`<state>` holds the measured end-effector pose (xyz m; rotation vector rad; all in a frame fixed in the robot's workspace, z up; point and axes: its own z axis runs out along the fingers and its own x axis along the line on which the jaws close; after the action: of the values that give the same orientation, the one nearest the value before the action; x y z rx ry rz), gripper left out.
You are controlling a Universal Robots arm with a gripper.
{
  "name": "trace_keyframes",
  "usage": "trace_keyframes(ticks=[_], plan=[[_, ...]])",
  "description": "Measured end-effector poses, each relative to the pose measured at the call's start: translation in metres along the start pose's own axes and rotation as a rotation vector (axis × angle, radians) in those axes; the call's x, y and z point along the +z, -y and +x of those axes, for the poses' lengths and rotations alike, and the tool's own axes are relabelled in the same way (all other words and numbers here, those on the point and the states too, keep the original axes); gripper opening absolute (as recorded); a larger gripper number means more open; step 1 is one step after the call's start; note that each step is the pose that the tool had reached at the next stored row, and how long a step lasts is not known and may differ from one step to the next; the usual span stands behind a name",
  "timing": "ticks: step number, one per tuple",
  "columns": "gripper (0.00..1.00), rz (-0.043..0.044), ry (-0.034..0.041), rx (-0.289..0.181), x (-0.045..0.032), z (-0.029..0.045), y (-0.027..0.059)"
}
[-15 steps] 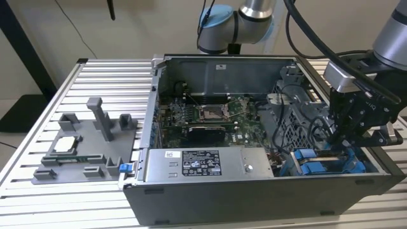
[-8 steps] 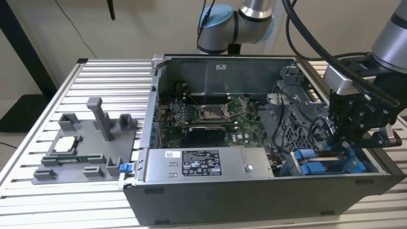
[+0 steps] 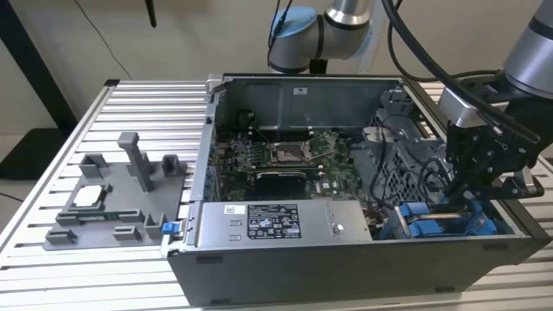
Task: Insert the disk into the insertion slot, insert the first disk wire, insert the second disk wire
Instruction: 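Insert the first disk wire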
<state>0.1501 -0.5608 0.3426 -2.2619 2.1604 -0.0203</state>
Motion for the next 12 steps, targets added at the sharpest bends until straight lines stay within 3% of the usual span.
trace_keyframes(ticks=[12], plan=[[0.00, 0.0000, -0.0006, 0.015, 0.0050, -0.0006, 0.0003]])
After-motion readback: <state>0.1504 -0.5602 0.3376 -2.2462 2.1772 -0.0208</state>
